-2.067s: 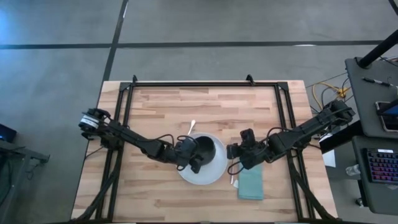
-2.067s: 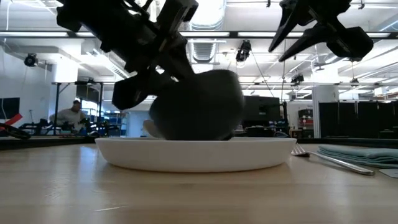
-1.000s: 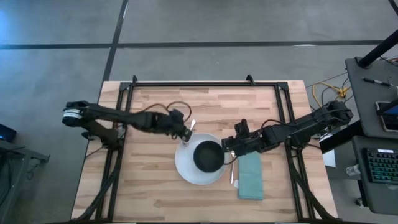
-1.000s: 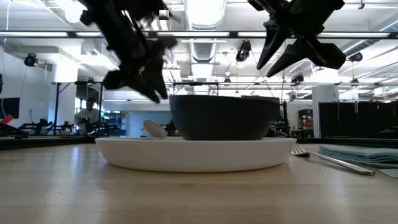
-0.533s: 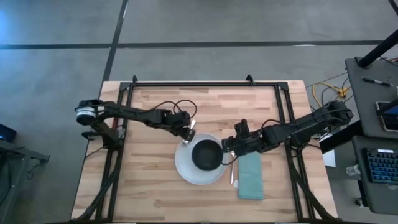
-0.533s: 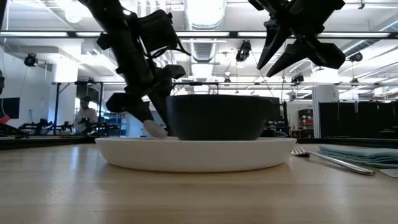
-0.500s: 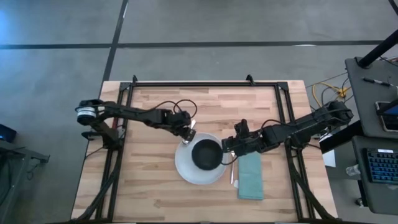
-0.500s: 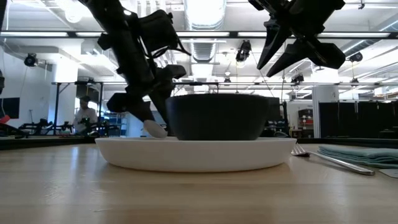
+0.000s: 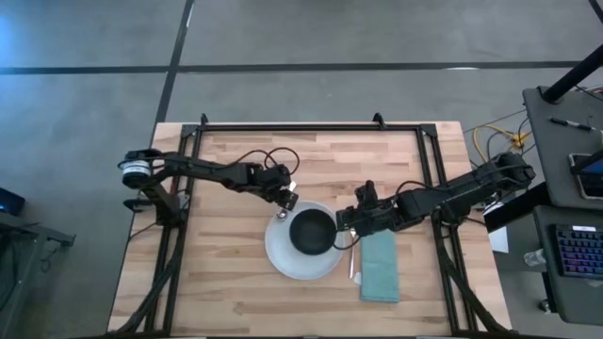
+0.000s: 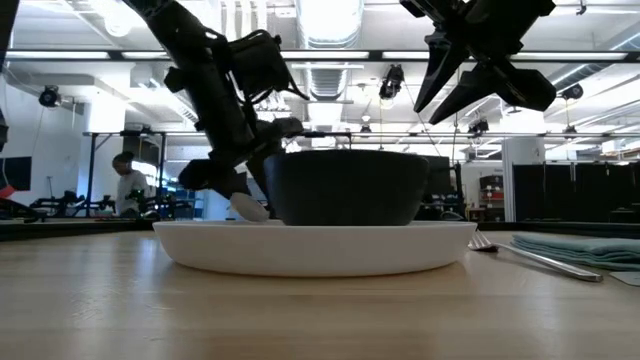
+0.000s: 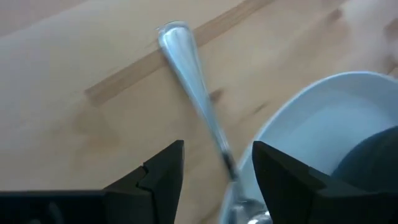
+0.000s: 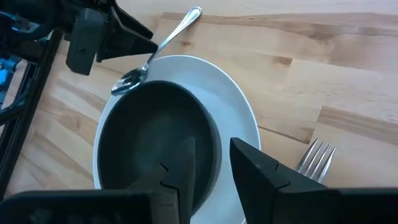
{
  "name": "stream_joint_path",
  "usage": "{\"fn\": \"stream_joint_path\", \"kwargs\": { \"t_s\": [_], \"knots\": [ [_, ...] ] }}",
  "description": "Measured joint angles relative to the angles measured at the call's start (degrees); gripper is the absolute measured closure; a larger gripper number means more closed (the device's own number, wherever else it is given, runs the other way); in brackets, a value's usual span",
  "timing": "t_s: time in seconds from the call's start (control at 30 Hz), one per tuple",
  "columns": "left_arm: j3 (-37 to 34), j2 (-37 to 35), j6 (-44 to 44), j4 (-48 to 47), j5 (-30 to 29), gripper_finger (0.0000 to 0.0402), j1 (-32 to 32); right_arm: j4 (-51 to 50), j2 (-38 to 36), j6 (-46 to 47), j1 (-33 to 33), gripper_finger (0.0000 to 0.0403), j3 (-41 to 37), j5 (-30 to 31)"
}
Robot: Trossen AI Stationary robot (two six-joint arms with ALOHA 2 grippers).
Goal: Set table place
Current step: Put the silver spoon into the black bowl
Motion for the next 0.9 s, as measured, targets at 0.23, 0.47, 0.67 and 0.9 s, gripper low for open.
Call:
{"fn": "stream_joint_path", "kwargs": {
  "t_s": [0.23,0.47,0.67,0.9],
  "knots": [
    [0.19,3.03,0.98,2.66,3.77,0.0255,0.34,-0.99,0.01,-0.02,0.00,0.0307,-0.04,-0.01],
    [0.63,4.43,1.40,3.26,4.79,0.0335,0.34,-1.29,0.02,-0.01,0.00,0.0307,-0.09,-0.04],
    [0.64,4.13,1.56,4.77,4.73,0.0386,0.36,-1.40,0.02,-0.04,0.00,0.0307,-0.11,-0.09],
    [1.18,4.03,1.25,4.98,4.58,0.0389,0.38,-1.64,0.04,-0.10,0.00,0.0307,-0.11,-0.11]
  ]
}}
